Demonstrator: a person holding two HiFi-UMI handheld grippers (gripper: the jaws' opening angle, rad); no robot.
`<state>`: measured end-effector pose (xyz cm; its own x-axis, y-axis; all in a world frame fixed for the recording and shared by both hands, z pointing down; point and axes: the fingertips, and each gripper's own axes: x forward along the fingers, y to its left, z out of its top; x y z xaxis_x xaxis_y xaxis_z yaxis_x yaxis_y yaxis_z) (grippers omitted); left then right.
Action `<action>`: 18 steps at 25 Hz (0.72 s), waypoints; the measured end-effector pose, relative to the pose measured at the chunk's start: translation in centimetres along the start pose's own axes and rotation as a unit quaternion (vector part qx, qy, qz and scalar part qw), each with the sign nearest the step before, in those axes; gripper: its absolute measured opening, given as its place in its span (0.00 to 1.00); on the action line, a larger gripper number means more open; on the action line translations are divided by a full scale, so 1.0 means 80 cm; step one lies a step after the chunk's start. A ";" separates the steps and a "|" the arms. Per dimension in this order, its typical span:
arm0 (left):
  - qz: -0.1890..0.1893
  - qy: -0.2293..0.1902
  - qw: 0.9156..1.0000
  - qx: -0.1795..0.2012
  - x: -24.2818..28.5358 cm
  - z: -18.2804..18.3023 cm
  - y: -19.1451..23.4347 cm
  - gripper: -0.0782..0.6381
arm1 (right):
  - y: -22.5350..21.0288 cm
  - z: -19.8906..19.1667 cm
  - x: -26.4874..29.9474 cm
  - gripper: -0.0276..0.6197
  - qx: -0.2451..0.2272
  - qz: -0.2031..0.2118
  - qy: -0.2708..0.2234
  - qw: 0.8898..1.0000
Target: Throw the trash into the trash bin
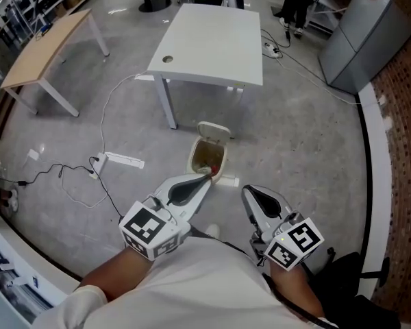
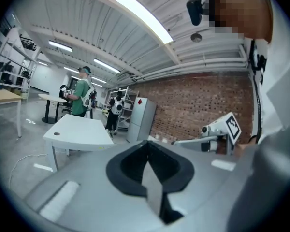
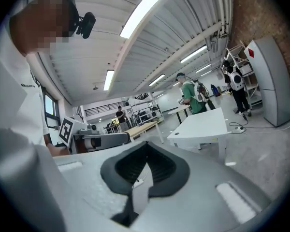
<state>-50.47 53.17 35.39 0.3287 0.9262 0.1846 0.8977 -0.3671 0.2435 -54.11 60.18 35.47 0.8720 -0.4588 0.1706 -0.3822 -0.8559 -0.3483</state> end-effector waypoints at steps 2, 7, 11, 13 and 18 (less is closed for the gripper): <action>0.000 0.009 1.000 -0.008 -0.004 -0.008 0.000 0.12 | 0.000 -0.004 -0.002 0.05 0.009 -0.001 -0.002 1.000; -0.009 0.014 1.000 -0.007 -0.011 -0.008 0.005 0.12 | 0.004 -0.011 -0.002 0.05 0.022 -0.012 -0.005 1.000; -0.025 0.018 0.999 0.027 -0.021 -0.008 0.012 0.12 | 0.010 -0.025 0.007 0.05 0.035 -0.037 -0.002 0.999; -0.030 0.028 0.998 0.042 -0.033 -0.012 0.021 0.12 | 0.016 -0.031 0.017 0.05 0.044 -0.051 -0.001 0.998; -0.036 0.038 0.998 0.044 -0.068 -0.016 0.058 0.12 | 0.047 -0.040 0.056 0.05 0.037 -0.062 0.007 0.997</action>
<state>-48.46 46.29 36.72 0.2421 0.9395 0.2425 0.9414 -0.2879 0.1757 -52.64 54.18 37.90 0.9064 -0.3545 0.2296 -0.2475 -0.8863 -0.3914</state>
